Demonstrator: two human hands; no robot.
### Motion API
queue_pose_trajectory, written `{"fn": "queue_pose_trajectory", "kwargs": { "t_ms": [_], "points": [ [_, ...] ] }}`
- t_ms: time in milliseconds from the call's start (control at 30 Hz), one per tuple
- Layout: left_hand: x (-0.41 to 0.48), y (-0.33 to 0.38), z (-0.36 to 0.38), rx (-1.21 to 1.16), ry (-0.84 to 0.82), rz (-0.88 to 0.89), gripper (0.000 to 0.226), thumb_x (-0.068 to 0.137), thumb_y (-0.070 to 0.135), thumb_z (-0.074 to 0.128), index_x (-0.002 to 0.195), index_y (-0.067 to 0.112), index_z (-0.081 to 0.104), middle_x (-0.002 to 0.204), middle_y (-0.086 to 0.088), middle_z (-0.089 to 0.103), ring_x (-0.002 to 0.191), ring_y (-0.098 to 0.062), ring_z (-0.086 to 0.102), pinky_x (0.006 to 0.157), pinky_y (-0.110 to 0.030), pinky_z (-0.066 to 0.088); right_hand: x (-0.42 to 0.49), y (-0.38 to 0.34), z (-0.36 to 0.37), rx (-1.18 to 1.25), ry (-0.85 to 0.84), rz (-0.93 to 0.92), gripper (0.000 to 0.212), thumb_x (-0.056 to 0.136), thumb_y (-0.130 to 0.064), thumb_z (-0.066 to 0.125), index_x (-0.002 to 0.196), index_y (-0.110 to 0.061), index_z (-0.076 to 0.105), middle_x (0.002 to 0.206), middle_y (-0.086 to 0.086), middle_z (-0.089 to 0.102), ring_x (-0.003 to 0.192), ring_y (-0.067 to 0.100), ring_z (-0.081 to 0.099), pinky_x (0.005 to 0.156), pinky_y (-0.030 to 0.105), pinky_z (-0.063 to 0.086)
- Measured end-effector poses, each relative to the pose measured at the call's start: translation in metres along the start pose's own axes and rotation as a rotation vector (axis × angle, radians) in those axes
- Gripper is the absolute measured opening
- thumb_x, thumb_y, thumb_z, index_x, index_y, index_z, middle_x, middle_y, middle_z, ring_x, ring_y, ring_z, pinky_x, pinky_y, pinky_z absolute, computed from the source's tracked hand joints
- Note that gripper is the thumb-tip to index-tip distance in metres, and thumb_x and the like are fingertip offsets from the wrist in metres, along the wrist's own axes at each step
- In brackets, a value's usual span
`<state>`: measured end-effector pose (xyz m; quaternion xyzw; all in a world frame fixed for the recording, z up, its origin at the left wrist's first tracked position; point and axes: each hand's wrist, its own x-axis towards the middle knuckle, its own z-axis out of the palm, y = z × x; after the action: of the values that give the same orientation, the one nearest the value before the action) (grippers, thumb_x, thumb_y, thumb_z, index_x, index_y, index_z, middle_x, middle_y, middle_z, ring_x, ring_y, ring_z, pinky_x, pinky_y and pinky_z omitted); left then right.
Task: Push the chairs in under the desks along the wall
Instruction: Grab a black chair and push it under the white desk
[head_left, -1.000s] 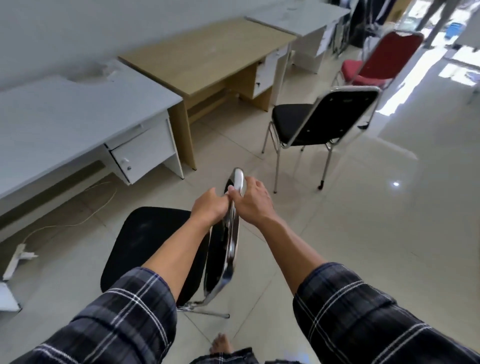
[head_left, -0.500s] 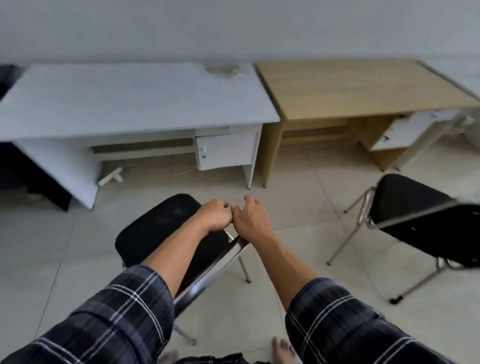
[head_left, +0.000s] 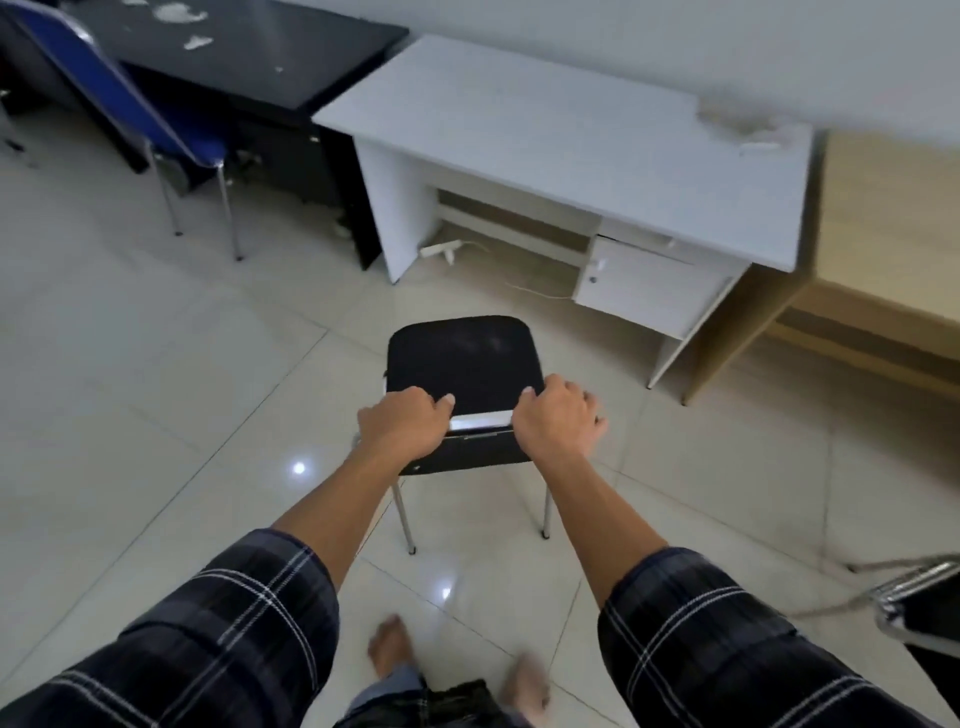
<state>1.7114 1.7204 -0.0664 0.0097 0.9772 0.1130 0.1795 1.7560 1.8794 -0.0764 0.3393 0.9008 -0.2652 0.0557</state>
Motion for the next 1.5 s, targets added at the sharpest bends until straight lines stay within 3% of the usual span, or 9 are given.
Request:
{"fn": "queue_pose_trajectory", "kwargs": {
  "t_ms": [200,333,433,567,667,767,867,1000,1500],
  "points": [
    [-0.024,-0.036,0.024,-0.301,0.269,-0.288,0.05,0.097,0.053,0.026,0.097,0.016,0.059,0.091,-0.006,0.062,0.082,-0.022,0.055,0.09,-0.045,0.043,-0.003,0.004,0.011,0.052,0.085,-0.009,0.043,0.103,-0.04,0.048,0.138,-0.019,0.063,0.148,0.004,0.059,0.147,0.029,0.04,0.123,0.057,0.026],
    [-0.026,-0.025,0.024,-0.748,0.193,-0.524,0.061,0.091,0.055,0.043,0.134,0.012,0.039,0.126,-0.014,0.053,0.101,-0.03,0.056,0.08,-0.039,0.047,-0.004,0.0,0.014,0.081,0.083,0.066,0.043,0.104,-0.036,0.048,0.139,-0.016,0.062,0.168,0.01,0.035,0.16,0.032,0.018,0.129,0.057,0.015],
    [-0.027,-0.014,0.021,-1.091,0.172,-0.713,0.073,0.083,0.048,0.064,0.135,0.009,0.03,0.128,-0.017,0.05,0.093,-0.028,0.055,0.07,-0.036,0.047,-0.003,0.0,0.015,0.119,0.09,0.097,0.042,0.103,-0.035,0.05,0.138,-0.015,0.062,0.173,0.012,0.022,0.163,0.033,0.009,0.13,0.055,0.011],
    [-0.024,-0.004,0.019,-1.477,0.068,-0.86,0.079,0.075,0.04,0.074,0.136,0.007,0.037,0.122,-0.016,0.054,0.103,-0.031,0.058,0.091,-0.044,0.052,-0.004,-0.002,0.016,0.314,0.114,0.214,0.054,0.101,-0.025,0.056,0.151,-0.009,0.044,0.176,0.014,0.007,0.163,0.034,0.004,0.129,0.053,0.025],
    [-0.025,0.005,0.015,-1.841,-0.143,-0.813,0.055,0.08,0.031,0.074,0.124,0.007,0.049,0.118,-0.019,0.057,0.105,-0.037,0.058,0.094,-0.054,0.048,0.0,-0.005,0.009,0.568,0.084,0.384,0.077,0.095,-0.016,0.062,0.16,-0.007,0.021,0.174,0.019,0.0,0.157,0.038,0.022,0.119,0.049,0.042],
    [-0.022,0.011,0.013,-1.993,-0.147,-0.759,0.046,0.083,0.02,0.073,0.119,0.005,0.05,0.116,-0.022,0.057,0.104,-0.042,0.058,0.093,-0.064,0.046,0.013,-0.003,-0.003,0.854,0.036,0.606,0.071,0.09,-0.015,0.065,0.15,-0.008,0.028,0.154,0.02,0.037,0.111,0.032,0.053,0.093,0.044,0.054],
    [-0.019,0.016,0.011,-2.078,-0.087,-0.755,0.044,0.081,0.001,0.068,0.121,0.005,0.048,0.118,-0.024,0.054,0.103,-0.045,0.057,0.088,-0.067,0.047,0.026,0.01,-0.011,1.14,-0.219,0.698,0.033,0.092,-0.014,0.061,0.122,-0.007,0.049,0.121,0.011,0.058,0.103,0.028,0.06,0.09,0.049,0.062],
    [-0.016,0.019,0.01,-2.044,-0.053,-0.778,0.049,0.077,-0.006,0.061,0.122,0.005,0.046,0.118,-0.024,0.051,0.103,-0.046,0.055,0.086,-0.067,0.048,0.029,0.013,-0.019,1.368,-0.334,0.858,0.029,0.089,-0.014,0.065,0.118,-0.009,0.063,0.11,0.019,0.07,0.092,0.043,0.07,0.056,0.059,0.064],
    [0.0,0.018,-0.001,-1.881,-0.009,-0.804,0.031,0.075,-0.006,0.055,0.102,0.007,0.047,0.101,-0.022,0.048,0.097,-0.043,0.054,0.086,-0.067,0.047,0.035,-0.001,-0.021,1.317,-0.335,0.877,0.034,0.086,0.002,0.057,0.119,-0.001,0.061,0.11,0.021,0.062,0.093,0.046,0.064,0.091,0.066,0.06]
  ]
}}
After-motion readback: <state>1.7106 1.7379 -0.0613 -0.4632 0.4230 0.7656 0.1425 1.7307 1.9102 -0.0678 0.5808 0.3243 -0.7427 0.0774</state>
